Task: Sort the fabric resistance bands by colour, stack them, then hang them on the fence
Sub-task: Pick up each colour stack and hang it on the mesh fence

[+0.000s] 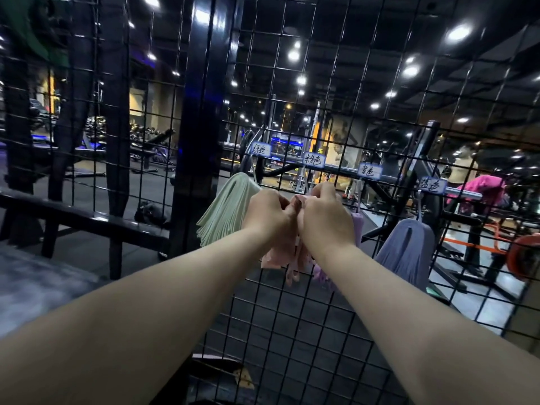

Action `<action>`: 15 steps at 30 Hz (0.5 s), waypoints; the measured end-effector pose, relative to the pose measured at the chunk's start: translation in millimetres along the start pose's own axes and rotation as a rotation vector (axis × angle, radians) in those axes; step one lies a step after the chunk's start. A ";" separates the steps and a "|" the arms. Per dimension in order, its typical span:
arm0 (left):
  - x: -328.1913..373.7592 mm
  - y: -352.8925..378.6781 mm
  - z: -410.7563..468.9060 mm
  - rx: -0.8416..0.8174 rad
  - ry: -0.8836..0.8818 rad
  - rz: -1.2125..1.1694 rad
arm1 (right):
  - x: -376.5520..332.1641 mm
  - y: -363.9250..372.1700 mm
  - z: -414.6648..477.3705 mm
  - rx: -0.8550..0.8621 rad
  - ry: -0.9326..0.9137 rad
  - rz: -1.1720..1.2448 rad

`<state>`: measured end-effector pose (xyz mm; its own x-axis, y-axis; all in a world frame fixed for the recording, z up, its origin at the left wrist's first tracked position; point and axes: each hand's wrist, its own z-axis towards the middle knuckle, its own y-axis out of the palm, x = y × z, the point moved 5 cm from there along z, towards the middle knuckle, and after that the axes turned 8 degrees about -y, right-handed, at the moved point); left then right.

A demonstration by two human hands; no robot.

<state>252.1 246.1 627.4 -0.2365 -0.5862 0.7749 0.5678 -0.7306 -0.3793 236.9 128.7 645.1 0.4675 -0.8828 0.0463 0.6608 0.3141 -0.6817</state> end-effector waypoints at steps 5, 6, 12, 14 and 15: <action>0.1 1.8 -3.1 -0.019 -0.004 0.004 | 1.1 -4.3 -0.4 0.042 -0.019 -0.011; 0.2 2.2 -3.4 -0.019 -0.004 -0.003 | 0.5 -4.6 -0.4 0.043 -0.024 -0.013; -1.1 2.7 -7.5 -0.017 -0.009 -0.035 | -0.5 -5.5 2.1 0.030 -0.033 -0.022; -0.7 2.3 -8.5 -0.007 -0.007 -0.022 | -0.4 -6.0 2.0 0.035 -0.038 -0.026; -0.2 2.2 -8.9 -0.007 -0.008 -0.018 | -0.6 -6.0 2.0 0.037 -0.041 -0.032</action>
<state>246.4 241.5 621.8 -0.2402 -0.5705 0.7854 0.5580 -0.7432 -0.3691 233.8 128.1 650.6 0.4684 -0.8780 0.0982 0.6969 0.2989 -0.6519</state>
